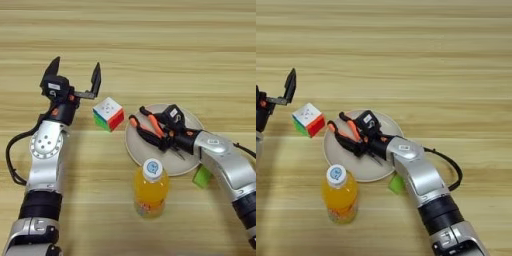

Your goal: Move the objects on the table

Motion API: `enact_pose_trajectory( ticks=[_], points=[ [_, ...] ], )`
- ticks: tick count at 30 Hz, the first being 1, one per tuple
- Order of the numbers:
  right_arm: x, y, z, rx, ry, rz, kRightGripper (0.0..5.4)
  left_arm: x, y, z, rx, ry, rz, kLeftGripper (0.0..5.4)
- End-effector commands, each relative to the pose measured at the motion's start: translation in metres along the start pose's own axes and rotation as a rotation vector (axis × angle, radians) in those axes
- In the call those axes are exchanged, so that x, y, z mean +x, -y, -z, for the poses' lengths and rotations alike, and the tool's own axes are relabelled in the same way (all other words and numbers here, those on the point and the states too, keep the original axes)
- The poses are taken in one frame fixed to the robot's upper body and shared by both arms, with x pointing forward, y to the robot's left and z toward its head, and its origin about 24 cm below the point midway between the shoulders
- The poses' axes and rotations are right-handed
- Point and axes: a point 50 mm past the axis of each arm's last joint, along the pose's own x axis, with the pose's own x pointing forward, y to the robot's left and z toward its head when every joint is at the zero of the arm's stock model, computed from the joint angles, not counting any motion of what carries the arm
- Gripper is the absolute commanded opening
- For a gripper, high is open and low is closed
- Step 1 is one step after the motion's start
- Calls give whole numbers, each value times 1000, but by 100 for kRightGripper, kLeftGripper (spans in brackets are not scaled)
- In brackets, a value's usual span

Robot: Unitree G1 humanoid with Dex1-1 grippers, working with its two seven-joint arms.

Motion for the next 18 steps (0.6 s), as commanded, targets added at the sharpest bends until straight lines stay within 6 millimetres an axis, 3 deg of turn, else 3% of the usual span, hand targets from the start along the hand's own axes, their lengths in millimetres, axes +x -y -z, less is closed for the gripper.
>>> enact_pose_trajectory(
  ticks=[1, 5, 6, 18],
  points=[
    [3, -2, -5, -24, 18, -16, 334, -1, 1, -1, 8, 4, 2, 540],
    [3, -3, -8, -28, 31, -19, 334, -1, 0, -2, 9, 3, 4, 540],
    [3, -3, -8, -30, 35, -20, 363, -1, 0, -2, 10, 3, 4, 540],
    [-3, 0, -27, -59, 119, -14, 487, -2, 1, -1, 9, 3, 4, 540]
  ],
)
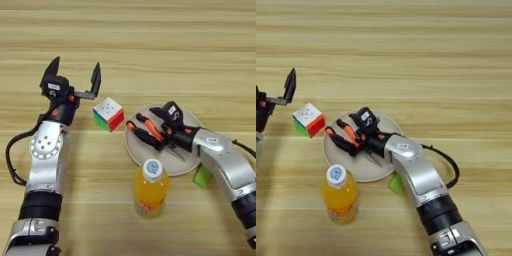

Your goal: Move the objects on the table

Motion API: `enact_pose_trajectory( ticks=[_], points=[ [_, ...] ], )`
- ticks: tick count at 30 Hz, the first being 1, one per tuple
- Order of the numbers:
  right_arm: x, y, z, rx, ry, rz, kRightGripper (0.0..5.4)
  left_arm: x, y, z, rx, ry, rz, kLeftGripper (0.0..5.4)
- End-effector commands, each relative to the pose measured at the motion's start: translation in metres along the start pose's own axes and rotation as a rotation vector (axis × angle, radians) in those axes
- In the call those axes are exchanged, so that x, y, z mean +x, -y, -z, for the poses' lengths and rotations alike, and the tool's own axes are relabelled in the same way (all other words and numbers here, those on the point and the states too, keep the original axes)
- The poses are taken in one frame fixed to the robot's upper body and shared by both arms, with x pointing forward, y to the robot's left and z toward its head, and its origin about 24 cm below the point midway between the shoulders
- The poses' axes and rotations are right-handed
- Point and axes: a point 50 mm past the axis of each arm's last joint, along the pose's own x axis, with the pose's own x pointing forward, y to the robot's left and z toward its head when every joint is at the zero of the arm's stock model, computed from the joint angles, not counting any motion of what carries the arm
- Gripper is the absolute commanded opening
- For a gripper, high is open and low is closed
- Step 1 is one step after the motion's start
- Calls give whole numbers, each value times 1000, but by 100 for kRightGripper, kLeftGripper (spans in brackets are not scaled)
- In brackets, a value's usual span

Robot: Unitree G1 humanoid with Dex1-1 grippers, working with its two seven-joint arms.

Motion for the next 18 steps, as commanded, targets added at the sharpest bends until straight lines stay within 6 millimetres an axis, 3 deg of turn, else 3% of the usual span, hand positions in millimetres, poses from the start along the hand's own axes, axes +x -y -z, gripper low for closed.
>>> enact_pose_trajectory(
  ticks=[1, 5, 12, 18],
  points=[
    [-3, 4, -14, -27, 54, 1, 493, -1, 1, -1, 8, 1, 5, 540],
    [-10, 11, -28, -50, 108, 22, 538, -1, 1, -1, 8, 1, 4, 540],
    [-30, 23, -54, -110, 210, 46, 538, -1, 0, -1, 10, 1, 5, 540],
    [-46, 20, -77, -176, 309, -4, 538, -1, 0, 0, 10, 0, 5, 540]
  ],
)
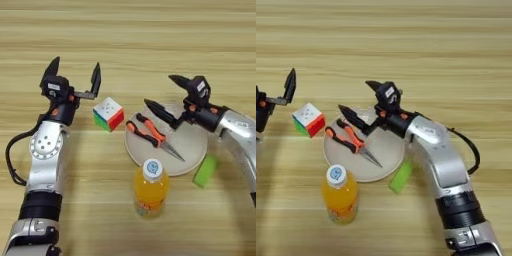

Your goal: Move the objects on the table

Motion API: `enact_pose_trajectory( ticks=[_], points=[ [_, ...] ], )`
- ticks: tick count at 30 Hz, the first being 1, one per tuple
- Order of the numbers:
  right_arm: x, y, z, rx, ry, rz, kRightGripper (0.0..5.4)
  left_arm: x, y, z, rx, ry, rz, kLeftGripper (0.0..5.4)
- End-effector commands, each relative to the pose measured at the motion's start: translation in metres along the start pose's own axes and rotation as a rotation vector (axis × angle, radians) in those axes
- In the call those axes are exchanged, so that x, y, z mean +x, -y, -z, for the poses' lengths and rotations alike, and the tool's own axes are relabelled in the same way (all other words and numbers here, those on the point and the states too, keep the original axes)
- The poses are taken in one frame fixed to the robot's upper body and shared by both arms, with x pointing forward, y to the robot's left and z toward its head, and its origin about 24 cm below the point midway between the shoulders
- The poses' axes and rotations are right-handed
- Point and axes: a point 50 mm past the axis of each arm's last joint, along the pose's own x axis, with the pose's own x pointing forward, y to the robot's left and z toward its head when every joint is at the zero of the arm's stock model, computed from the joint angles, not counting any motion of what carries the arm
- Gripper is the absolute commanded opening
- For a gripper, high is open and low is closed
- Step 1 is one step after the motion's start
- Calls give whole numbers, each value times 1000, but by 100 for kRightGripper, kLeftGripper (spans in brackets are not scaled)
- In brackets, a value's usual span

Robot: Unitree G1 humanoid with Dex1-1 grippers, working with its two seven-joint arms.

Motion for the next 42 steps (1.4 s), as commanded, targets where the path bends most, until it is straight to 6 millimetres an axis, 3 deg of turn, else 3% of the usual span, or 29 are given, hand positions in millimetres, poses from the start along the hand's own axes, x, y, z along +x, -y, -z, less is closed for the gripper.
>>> enact_pose_trajectory(
  ticks=[1, 8, 21, 29, 42],
  points=[
    [-7, -2, -27, -66, 106, -72, 538, -1, 0, 0, 10, -1, 5, 540],
    [-22, -22, -50, -76, 220, -259, 538, -1, 0, 0, 10, 0, 6, 540],
    [-43, -47, -64, -23, 275, -528, 538, 0, 0, 0, 10, 0, 5, 540],
    [-56, -65, -55, -21, 191, -717, 538, 1, 0, 0, 9, 1, 6, 540],
    [-58, -75, -27, -70, 20, -809, 538, 1, 2, 0, 7, 2, 7, 540]
  ],
)
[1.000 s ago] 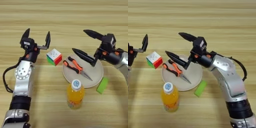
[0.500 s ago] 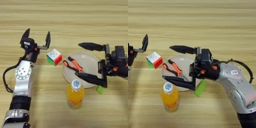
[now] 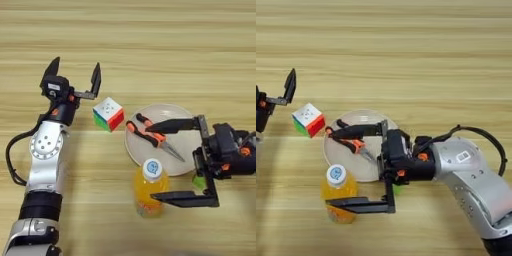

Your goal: Move the objects on the table

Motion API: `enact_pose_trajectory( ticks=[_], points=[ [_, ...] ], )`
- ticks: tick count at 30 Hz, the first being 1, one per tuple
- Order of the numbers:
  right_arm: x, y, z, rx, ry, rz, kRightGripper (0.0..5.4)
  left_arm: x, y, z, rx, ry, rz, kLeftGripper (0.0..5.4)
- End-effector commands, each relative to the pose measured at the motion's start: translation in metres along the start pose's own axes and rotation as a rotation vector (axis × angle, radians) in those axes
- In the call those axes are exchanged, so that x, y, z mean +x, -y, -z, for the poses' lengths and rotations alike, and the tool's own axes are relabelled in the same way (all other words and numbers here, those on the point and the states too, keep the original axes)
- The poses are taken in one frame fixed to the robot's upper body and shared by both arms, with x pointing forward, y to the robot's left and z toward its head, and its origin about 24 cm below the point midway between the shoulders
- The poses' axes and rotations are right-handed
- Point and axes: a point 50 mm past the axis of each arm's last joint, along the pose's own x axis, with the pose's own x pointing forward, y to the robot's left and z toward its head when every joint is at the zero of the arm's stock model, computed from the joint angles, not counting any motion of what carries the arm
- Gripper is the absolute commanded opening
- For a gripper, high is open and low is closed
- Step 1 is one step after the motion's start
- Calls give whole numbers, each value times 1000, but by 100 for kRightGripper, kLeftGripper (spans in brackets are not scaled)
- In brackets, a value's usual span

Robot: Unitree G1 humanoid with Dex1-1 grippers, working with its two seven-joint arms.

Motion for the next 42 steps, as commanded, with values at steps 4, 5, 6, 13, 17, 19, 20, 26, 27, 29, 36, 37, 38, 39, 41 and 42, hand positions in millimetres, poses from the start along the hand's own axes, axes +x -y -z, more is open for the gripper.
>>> enact_pose_trajectory(
  ticks=[4, 5, 6, 13, 17, 19, 20, 26, 27, 29, 36, 37, 38, 39, 41, 42],
  points=[
    [3, -6, 20, 10, -104, -35, 529, 1, 2, -1, 8, 4, 6, 540],
    [4, -6, 23, 11, -117, -38, 516, 1, 1, -1, 8, 4, 6, 540],
    [4, -7, 25, 12, -125, -39, 509, 1, 1, -1, 9, 4, 6, 540],
    [6, -7, 43, 23, -198, -32, 411, 0, 1, 0, 9, 3, 8, 540],
    [6, -7, 47, 24, -208, -35, 358, 0, 2, 0, 9, 2, 9, 540],
    [5, -7, 48, 25, -212, -35, 350, 0, 2, 0, 8, 2, 9, 540],
    [5, -7, 48, 25, -214, -35, 349, 0, 2, 0, 8, 2, 9, 540],
    [5, -7, 50, 24, -219, -34, 348, 0, 2, 0, 8, 3, 9, 540],
    [5, -7, 50, 24, -219, -34, 348, 0, 2, 0, 8, 2, 9, 540],
    [4, -6, 50, 23, -218, -32, 348, 0, 2, 0, 8, 3, 9, 540],
    [2, 0, 40, 5, -171, -1, 346, 0, 2, 0, 8, 3, 8, 540],
    [1, 1, 38, 2, -166, 7, 346, 0, 2, 0, 8, 3, 8, 540],
    [1, 2, 37, -2, -162, 13, 346, 0, 2, 0, 8, 2, 9, 540],
    [0, 3, 35, -7, -157, 19, 346, 0, 2, 0, 8, 2, 9, 540],
    [-2, 5, 31, -16, -151, 30, 346, 0, 2, 0, 8, 2, 9, 540],
    [-3, 6, 30, -19, -147, 35, 346, 0, 2, 0, 8, 2, 9, 540]
  ],
)
